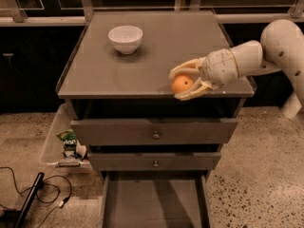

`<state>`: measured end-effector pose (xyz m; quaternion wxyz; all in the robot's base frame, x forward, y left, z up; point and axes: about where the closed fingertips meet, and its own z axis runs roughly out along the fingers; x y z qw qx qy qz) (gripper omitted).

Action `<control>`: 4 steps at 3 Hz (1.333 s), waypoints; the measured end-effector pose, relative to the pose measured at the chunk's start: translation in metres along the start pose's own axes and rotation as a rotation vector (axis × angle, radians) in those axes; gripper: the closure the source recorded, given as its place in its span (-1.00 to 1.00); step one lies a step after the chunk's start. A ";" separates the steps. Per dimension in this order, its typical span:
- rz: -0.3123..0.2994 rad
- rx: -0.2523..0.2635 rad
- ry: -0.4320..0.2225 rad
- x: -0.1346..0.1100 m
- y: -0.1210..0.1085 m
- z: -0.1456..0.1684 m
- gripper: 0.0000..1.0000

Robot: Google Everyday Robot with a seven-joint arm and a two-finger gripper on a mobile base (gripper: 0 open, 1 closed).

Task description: Pick orange from bottom drawer and place on counter

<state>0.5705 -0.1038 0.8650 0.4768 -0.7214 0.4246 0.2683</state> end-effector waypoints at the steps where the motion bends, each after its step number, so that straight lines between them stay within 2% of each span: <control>1: -0.017 0.013 -0.055 -0.011 -0.044 -0.007 1.00; 2: 0.006 0.109 -0.100 -0.020 -0.080 -0.031 1.00; 3: 0.112 0.234 -0.083 0.000 -0.095 -0.054 1.00; 4: 0.260 0.249 -0.037 0.042 -0.088 -0.033 1.00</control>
Offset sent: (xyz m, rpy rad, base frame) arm 0.0919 -0.0370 0.1090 0.2463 -0.0231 -0.1412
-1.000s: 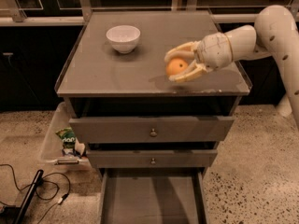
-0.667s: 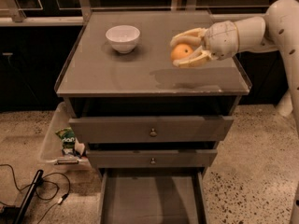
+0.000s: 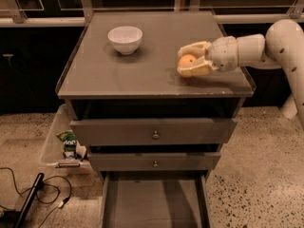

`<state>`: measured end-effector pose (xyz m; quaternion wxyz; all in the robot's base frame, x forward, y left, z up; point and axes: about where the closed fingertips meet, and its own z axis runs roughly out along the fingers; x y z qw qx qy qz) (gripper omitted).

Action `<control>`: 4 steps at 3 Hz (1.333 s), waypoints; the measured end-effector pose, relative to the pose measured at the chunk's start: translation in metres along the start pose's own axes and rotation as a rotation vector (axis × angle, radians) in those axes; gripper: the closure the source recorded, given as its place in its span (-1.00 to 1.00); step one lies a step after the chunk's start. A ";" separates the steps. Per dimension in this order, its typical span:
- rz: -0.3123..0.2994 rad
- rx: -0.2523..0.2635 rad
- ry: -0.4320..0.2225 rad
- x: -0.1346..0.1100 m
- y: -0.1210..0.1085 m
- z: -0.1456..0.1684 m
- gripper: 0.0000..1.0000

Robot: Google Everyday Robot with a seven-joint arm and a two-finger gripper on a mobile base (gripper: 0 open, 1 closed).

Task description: Pick orange from bottom drawer and place on counter

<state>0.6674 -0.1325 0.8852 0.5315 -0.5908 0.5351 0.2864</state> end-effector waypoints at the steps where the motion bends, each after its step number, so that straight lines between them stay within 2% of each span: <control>1: 0.071 -0.007 0.059 0.024 0.004 0.015 1.00; 2: 0.071 -0.007 0.059 0.018 0.001 0.014 0.69; 4: 0.071 -0.007 0.059 0.018 0.001 0.014 -0.24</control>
Offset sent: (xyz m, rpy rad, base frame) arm 0.0065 0.0070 -0.0279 -0.0403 0.0771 -0.0318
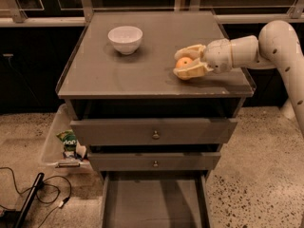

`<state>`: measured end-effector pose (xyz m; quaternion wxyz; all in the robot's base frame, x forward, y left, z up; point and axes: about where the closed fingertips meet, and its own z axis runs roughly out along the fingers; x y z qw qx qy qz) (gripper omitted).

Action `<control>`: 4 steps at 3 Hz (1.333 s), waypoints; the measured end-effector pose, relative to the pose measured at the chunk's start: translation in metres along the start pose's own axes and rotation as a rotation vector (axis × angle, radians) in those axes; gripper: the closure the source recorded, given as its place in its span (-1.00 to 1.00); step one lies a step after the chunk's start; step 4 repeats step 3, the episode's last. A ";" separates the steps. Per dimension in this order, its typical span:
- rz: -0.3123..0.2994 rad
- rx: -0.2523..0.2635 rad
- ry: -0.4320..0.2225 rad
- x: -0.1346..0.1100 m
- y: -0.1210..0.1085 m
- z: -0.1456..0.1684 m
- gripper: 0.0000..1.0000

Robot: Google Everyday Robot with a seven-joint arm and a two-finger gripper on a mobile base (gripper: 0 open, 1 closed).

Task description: Pick orange from bottom drawer and place on counter

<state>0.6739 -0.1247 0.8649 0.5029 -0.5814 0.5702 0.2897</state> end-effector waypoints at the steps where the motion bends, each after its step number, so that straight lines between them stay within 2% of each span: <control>1: 0.000 0.000 0.000 0.000 0.000 0.000 -0.71; 2: 0.000 0.000 0.000 0.000 0.000 0.000 -1.00; 4: 0.000 0.000 0.000 0.000 0.000 0.000 -1.00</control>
Offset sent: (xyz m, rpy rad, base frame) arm 0.0000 0.0000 0.0000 0.0000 0.0000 0.0000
